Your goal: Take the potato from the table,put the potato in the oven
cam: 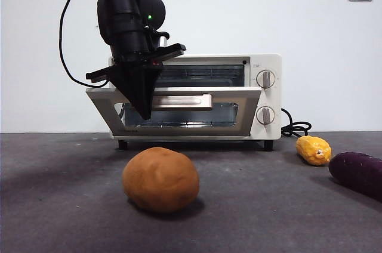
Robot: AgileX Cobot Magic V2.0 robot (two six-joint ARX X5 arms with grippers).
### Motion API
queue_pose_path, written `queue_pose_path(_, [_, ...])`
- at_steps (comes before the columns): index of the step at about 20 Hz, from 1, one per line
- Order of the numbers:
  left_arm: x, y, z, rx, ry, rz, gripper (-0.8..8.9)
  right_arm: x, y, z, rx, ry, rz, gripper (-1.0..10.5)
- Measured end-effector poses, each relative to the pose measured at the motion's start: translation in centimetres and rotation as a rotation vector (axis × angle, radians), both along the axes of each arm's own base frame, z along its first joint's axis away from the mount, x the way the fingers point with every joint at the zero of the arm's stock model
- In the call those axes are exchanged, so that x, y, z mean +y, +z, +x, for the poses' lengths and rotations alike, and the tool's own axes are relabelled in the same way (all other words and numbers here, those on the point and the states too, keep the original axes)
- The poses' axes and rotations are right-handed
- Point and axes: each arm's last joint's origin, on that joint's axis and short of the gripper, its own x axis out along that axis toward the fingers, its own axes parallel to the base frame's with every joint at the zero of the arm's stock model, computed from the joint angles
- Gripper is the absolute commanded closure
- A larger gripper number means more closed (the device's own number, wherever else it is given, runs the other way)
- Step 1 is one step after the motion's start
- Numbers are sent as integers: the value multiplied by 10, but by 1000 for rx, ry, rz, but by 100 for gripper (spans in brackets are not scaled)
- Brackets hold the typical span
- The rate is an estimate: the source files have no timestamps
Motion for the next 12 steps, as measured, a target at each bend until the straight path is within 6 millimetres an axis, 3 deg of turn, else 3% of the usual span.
queue_pose_path(12, [-16,-4,-9,-21,-48,95,819,0,0,0,0,0,0,950])
